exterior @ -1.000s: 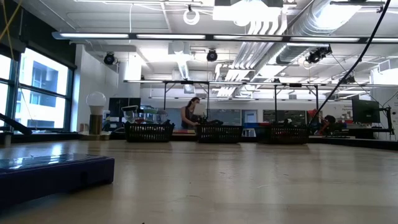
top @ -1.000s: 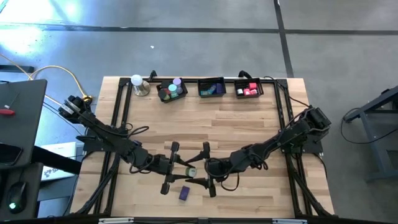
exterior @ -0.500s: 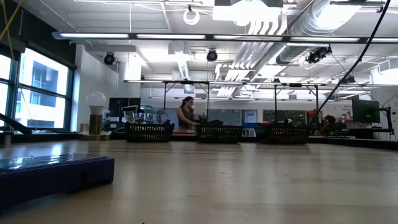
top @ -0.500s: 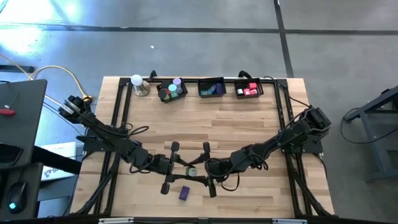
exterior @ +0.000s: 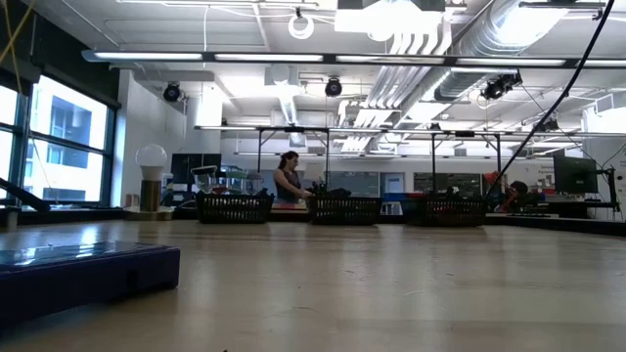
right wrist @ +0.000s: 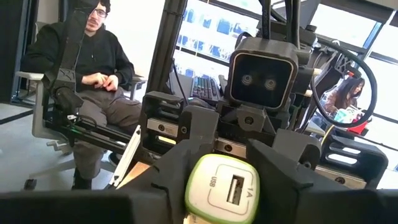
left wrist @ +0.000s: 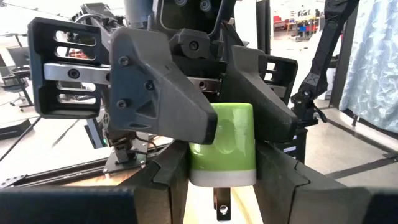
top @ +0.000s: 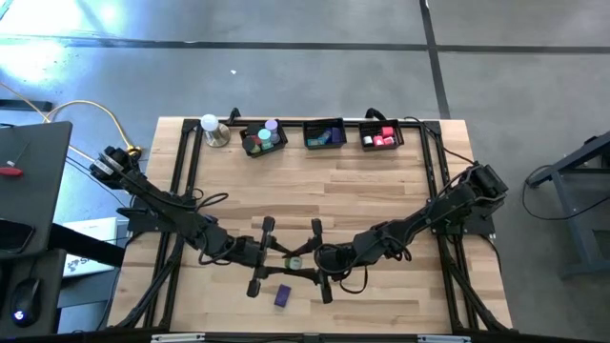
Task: Pick & Place Office items
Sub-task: Put the green white charger adapter into the right black bin
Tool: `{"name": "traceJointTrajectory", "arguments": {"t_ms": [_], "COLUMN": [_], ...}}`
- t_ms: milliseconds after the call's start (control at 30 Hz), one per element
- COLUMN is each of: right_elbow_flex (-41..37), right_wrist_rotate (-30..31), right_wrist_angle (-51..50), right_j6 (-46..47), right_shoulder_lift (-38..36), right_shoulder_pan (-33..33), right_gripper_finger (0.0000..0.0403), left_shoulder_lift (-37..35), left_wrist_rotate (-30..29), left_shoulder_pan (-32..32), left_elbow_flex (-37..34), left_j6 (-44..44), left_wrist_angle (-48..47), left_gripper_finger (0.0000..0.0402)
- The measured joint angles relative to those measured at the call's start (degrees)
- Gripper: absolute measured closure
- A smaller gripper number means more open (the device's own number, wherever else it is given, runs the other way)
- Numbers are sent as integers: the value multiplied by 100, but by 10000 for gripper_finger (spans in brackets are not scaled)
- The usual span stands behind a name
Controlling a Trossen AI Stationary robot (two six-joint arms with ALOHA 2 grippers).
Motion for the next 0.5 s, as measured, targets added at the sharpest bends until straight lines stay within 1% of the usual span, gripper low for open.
{"name": "traceJointTrajectory", "arguments": {"t_ms": [67,400,500], "right_elbow_flex": [0,4,4], "right_wrist_rotate": [39,176,174], "right_wrist_angle": [-16,-132,-155], "right_j6": [3,-10,-17], "right_shoulder_lift": [0,-2,-2], "right_shoulder_pan": [1,2,2], "right_gripper_finger": [279,280,280], "left_shoulder_lift": [1,0,0], "left_wrist_rotate": [-40,-37,-22], "left_shoulder_pan": [0,0,0], "left_elbow_flex": [-4,-9,-9], "left_j6": [10,45,28], "left_wrist_angle": [3,1,-67], "left_gripper_finger": [272,272,259]}}
